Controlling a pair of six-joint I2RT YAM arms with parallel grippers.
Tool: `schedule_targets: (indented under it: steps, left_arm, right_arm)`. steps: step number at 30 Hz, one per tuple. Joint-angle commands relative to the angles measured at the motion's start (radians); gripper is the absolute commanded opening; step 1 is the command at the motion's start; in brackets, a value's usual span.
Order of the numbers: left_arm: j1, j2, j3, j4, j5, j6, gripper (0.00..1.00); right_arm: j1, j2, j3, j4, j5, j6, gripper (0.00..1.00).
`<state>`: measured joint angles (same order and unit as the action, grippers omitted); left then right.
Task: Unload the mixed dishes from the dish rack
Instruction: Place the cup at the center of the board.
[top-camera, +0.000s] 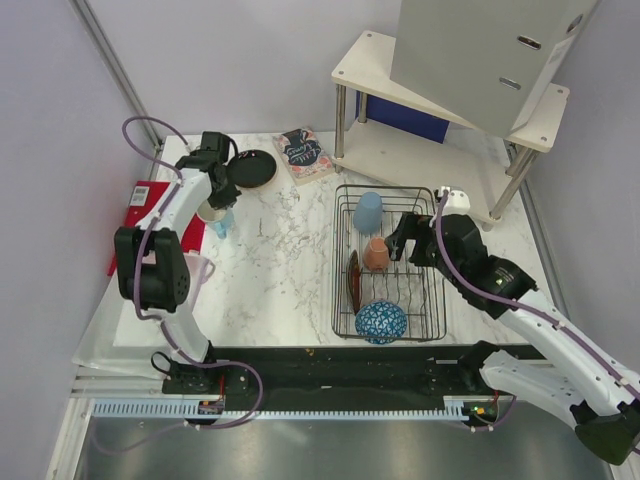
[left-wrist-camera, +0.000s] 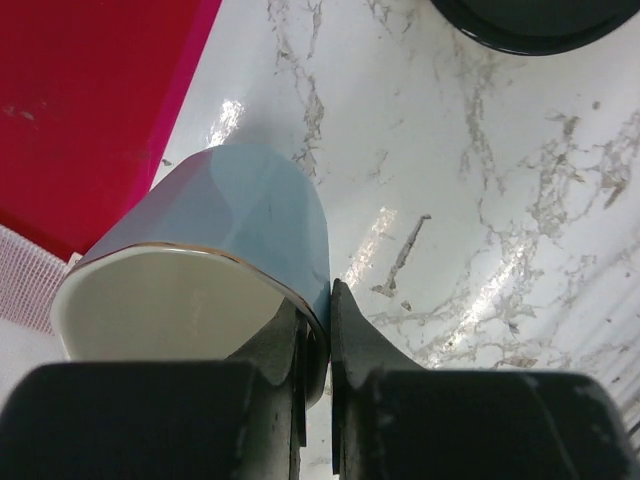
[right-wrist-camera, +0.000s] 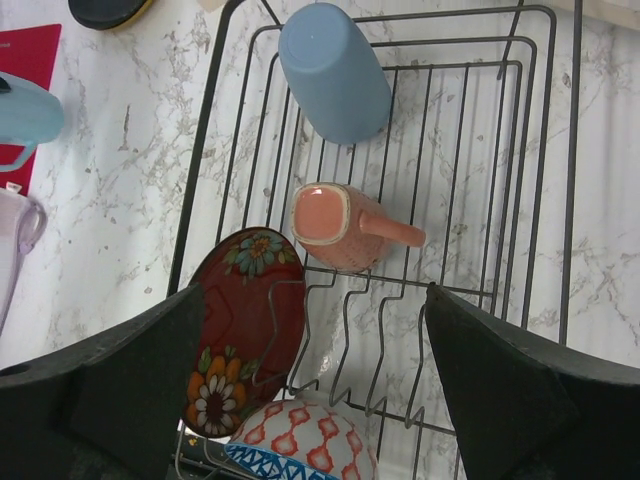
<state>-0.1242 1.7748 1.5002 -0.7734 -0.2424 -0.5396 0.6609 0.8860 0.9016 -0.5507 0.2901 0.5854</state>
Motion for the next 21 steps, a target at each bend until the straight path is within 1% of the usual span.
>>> schedule_targets:
  steps: [1, 5, 11, 12, 14, 15, 17, 18, 21]
  left_arm:
    - [0.021, 0.073, 0.104, 0.051, 0.064, 0.044, 0.02]
    - [0.028, 0.138, 0.114, 0.069, 0.074, 0.046, 0.02]
    - [0.028, 0.175, 0.117, 0.089, 0.075, 0.044, 0.02]
    - [0.028, 0.176, 0.123, 0.089, 0.078, 0.046, 0.04]
    - [0.028, 0.172, 0.126, 0.088, 0.080, 0.046, 0.14]
    - [0.028, 0.163, 0.121, 0.086, 0.078, 0.041, 0.26]
    - [0.028, 0.141, 0.118, 0.086, 0.066, 0.036, 0.39]
    - [0.028, 0.118, 0.118, 0.085, 0.060, 0.035, 0.49]
    - [0.028, 0.062, 0.126, 0.080, 0.045, 0.030, 0.61]
  right_arm:
    - [0.000, -0.033, -0.006, -0.006, 0.017, -0.019, 0.98]
    - [0.000, -0.024, -0.016, -0.006, 0.020, -0.027, 0.98]
    - [-0.001, 0.008, -0.023, 0.003, 0.015, -0.032, 0.98]
    - [0.000, 0.013, -0.024, 0.008, 0.012, -0.033, 0.98]
    - [0.000, 0.031, -0.026, 0.018, 0.008, -0.033, 0.98]
    - [0.000, 0.036, -0.026, 0.018, 0.004, -0.035, 0.98]
    - [-0.001, 0.050, -0.026, 0.026, 0.003, -0.038, 0.98]
    - [0.000, 0.053, -0.026, 0.029, 0.001, -0.039, 0.98]
    - [-0.001, 0.064, -0.024, 0.044, -0.003, -0.044, 0.98]
